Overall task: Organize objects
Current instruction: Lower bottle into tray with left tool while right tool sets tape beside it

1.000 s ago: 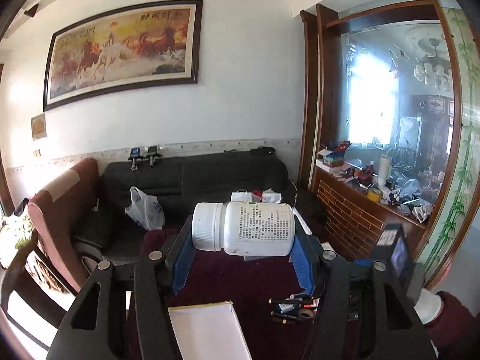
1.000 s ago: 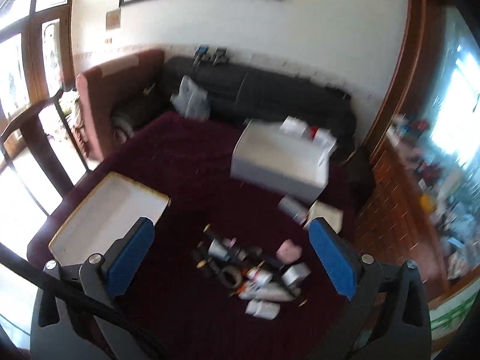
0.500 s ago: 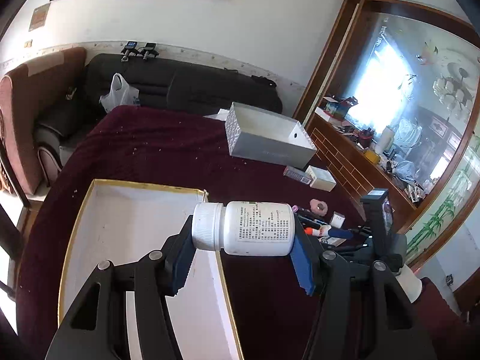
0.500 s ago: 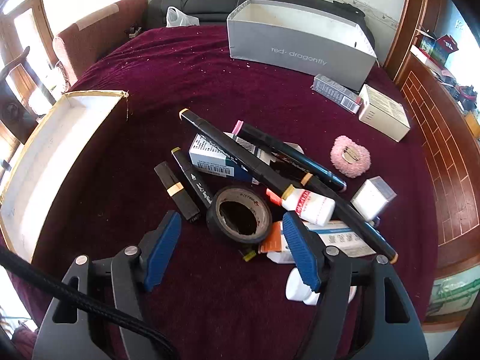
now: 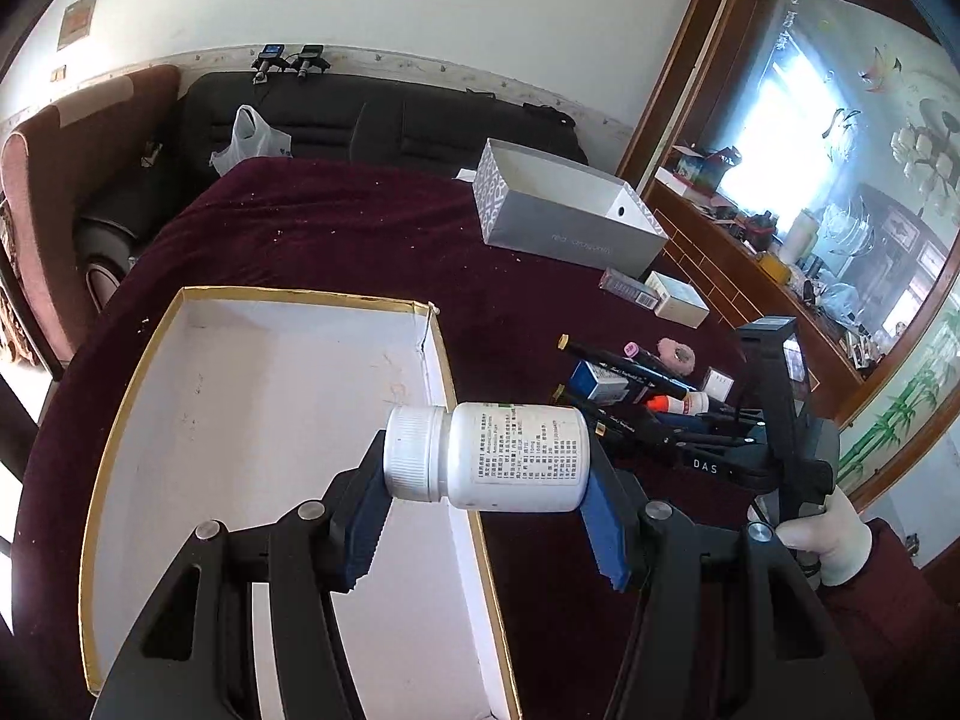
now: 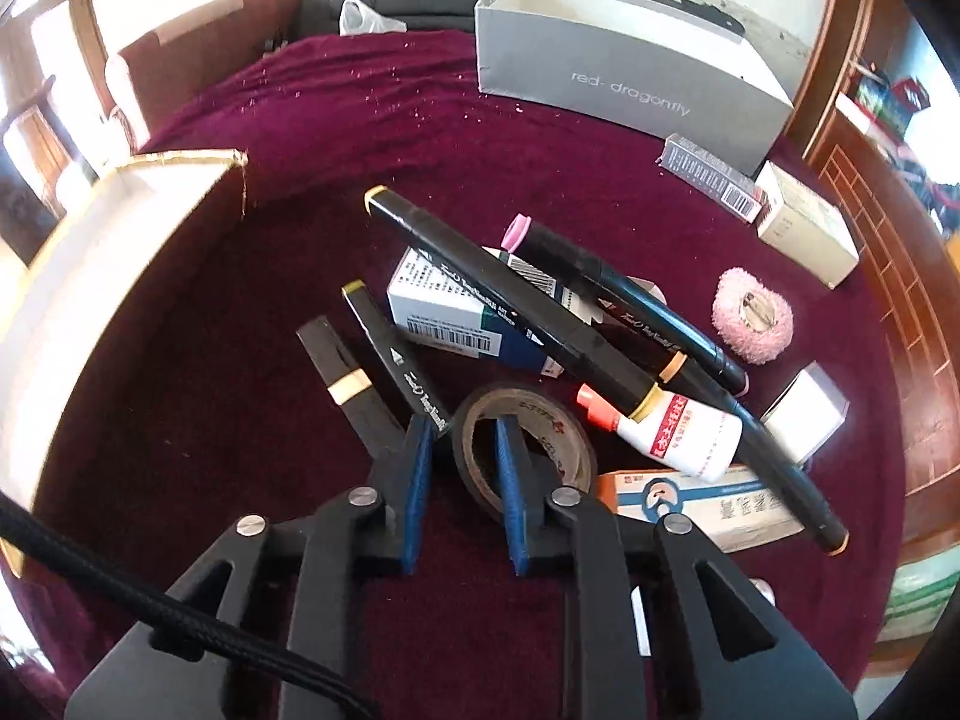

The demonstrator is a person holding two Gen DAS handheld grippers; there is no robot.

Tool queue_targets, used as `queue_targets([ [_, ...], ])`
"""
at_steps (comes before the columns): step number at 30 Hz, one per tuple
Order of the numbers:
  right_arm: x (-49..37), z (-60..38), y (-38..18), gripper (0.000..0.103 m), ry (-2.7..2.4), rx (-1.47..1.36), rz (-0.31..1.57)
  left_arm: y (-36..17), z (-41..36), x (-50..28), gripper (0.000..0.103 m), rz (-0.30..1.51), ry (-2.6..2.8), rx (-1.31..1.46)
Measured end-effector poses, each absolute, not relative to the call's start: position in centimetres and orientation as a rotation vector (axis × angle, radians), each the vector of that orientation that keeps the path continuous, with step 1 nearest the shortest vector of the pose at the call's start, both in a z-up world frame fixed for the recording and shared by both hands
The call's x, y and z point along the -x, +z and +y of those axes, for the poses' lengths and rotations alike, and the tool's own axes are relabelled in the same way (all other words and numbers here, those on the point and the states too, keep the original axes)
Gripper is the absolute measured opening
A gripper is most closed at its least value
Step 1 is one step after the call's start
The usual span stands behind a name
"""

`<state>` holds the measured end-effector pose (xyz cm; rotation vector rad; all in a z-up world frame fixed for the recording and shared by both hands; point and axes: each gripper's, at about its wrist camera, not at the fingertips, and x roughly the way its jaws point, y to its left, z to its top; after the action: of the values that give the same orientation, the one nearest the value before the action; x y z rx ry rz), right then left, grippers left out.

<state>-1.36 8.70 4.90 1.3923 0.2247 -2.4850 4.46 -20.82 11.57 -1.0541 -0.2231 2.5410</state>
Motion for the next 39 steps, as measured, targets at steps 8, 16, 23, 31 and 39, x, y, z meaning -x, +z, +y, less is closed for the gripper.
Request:
queue_targets([
  [8,-0.7,9.3,7.3,0.014,-2.483,-1.322,0.086,11.5,-20.8,-5.1,0.052,-0.223,2.568,1.068],
  [16,-2.9,5.4,13.8,0.014,-2.440,-1.129,0.016,13.0,-22.6,-4.7,0.052,-0.138,2.649,1.063],
  [23,-0.7,-3.7,15.1,0.014,-2.343,-1.070,0.080,13.4,-24.4,-0.3,0.052,-0.022,2.726,1.106],
  [31,1.8,-11.9,11.7,0.014,-2.321,-1.118,0.223,9.7,-27.8,7.0,0.052,-0.172,2.692,1.257],
  [39,3.6,-14.7,7.4,0.014,-2.333,-1.165,0.368,5.5,-28.7,10.8,0.052,-0.289,2.635,1.384],
])
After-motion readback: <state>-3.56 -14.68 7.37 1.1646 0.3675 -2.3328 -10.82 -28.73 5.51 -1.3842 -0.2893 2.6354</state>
